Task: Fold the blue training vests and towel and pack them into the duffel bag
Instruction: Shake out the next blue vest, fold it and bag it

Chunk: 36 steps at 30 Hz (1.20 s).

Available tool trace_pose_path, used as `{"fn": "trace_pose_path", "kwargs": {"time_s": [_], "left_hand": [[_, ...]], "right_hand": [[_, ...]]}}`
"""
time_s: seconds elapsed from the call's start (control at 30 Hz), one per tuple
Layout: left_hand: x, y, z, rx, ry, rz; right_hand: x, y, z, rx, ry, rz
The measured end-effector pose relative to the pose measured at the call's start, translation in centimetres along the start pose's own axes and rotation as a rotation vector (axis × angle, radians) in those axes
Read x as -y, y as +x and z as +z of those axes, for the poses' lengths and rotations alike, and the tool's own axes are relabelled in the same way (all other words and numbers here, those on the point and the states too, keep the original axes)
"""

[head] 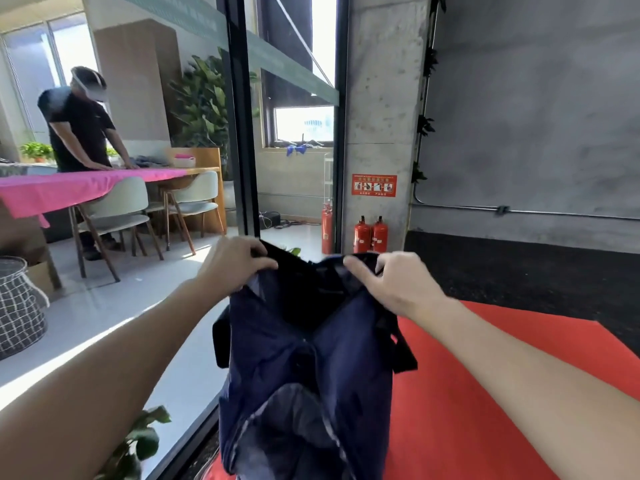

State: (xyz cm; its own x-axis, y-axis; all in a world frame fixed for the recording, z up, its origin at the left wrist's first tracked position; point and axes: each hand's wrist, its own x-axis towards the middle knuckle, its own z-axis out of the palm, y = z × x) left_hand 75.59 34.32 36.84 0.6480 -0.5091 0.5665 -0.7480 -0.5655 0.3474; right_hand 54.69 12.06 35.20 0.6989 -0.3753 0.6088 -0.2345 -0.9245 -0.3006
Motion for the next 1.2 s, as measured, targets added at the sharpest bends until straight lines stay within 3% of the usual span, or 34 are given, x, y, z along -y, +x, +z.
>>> {"fn": "trace_pose_path", "kwargs": {"time_s": [0.1, 0.17, 0.27, 0.7, 0.77, 0.83, 0.9, 1.07, 1.2], "left_hand": [[-0.5, 0.6, -0.7, -0.068, -0.066, -0.027], [-0.4, -0.6, 0.6, 0.094, -0.035, 0.012], [0.8, -3.2, 2.9, 0.31, 0.127, 0.034], [-1.9, 3.9, -1.7, -0.005, 0.072, 0.126], [-1.5, 3.0, -0.7, 0.147, 0.185, 0.148], [-0.7, 1.5, 1.0, 0.29, 0.258, 0.116], [-0.2, -0.2, 2.6, 0.344, 0.273, 0.072], [-0.2, -3.0, 4.6, 0.378, 0.249, -0.033], [-1.2, -5.5, 4.4, 0.384, 0.248, -0.069]], "right_hand": [[0.6, 0.6, -0.5, -0.065, 0.063, 0.006], [-0.1, -1.0, 0.9, -0.004, -0.01, -0.021], [-1.7, -4.0, 3.4, 0.231, -0.134, -0.021], [-0.3, 1.9, -0.8, -0.087, -0.008, -0.013], [-1.0, -0.2, 0.4, 0.002, -0.041, -0.016], [-1.7, -2.8, 2.0, 0.202, -0.02, 0.029], [-2.1, -4.7, 3.2, 0.338, 0.007, 0.094], [-2.4, -7.3, 2.8, 0.437, 0.149, 0.146], [-2.3, -9.3, 0.4, 0.401, 0.2, 0.151]]}}
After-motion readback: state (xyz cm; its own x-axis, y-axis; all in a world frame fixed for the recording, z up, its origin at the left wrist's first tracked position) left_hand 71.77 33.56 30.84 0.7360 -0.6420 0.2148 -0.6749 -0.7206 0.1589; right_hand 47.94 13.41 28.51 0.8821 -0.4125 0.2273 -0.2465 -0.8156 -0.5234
